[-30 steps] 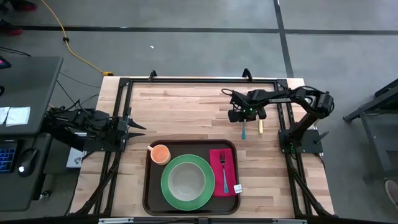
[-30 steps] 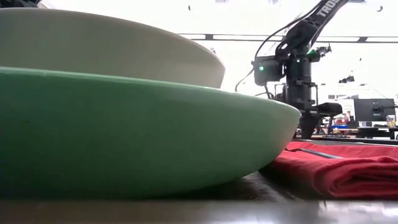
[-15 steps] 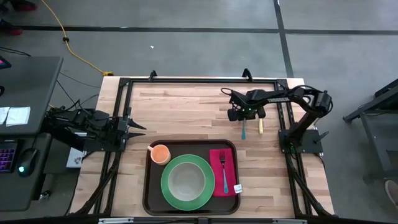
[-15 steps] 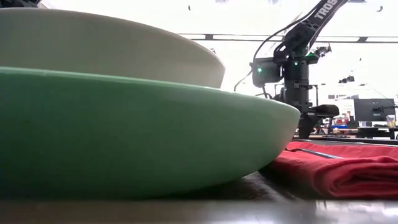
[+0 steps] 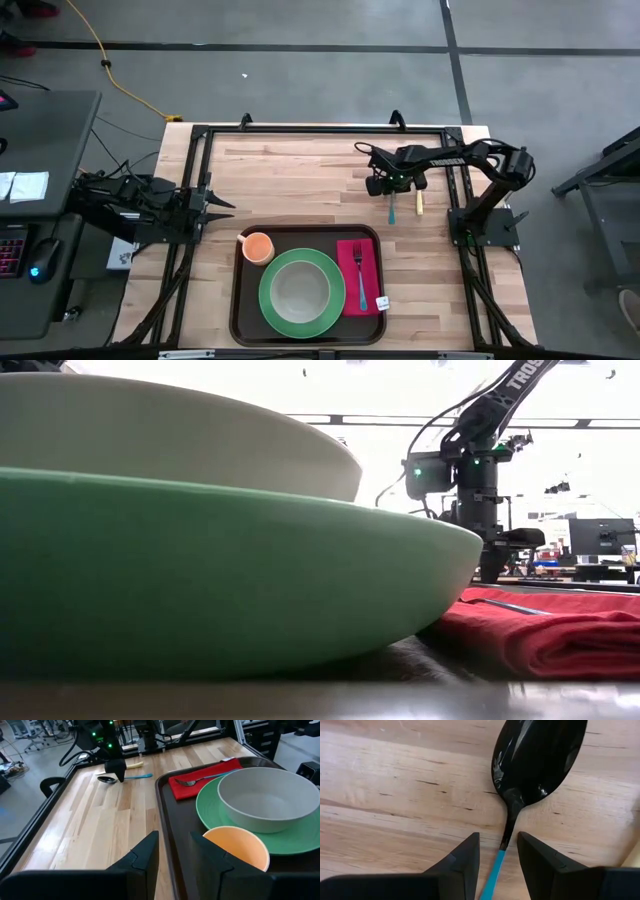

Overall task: Set up tray
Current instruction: Put the blue spoon on the red napkin

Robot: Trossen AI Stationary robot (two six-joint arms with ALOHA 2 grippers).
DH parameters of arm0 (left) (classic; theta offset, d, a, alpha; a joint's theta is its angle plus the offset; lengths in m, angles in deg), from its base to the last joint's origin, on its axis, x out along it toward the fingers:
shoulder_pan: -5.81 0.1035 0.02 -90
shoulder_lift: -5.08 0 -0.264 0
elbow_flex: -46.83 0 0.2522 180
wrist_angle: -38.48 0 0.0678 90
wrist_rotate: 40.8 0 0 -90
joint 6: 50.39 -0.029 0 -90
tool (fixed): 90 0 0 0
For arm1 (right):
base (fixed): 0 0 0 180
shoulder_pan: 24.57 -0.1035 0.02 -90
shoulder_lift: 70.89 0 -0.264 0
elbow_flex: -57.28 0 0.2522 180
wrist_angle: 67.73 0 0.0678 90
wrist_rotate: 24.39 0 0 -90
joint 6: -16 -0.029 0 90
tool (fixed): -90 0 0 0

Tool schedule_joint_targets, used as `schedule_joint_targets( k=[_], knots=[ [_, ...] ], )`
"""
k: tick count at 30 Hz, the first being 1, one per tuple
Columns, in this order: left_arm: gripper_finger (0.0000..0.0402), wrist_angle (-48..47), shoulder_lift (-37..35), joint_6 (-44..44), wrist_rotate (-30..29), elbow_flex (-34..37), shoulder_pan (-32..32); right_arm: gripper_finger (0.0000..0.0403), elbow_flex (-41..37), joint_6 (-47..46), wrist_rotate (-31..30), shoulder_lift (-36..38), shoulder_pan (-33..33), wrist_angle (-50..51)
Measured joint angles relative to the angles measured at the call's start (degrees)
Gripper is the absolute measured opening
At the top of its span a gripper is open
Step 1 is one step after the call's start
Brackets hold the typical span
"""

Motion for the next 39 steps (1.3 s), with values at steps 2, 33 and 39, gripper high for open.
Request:
schedule_joint_targets(
  k=[2,33,39],
  knots=[
    [0.0136,-0.01,0.00,0.00,0.00,0.00,0.01,0.0114,-0.02,-0.02,-0.08,-0.02,0.00,-0.04],
    [0.0136,-0.20,0.00,0.00,0.00,0.00,0.02,0.0113,-0.13,-1.52,-7.33,-0.15,-2.63,0.21],
    [0.0136,-0.16,0.00,0.00,0.00,0.00,0.00,0.0084,-0.13,-1.62,-7.98,-0.15,-2.80,0.74]
  ],
)
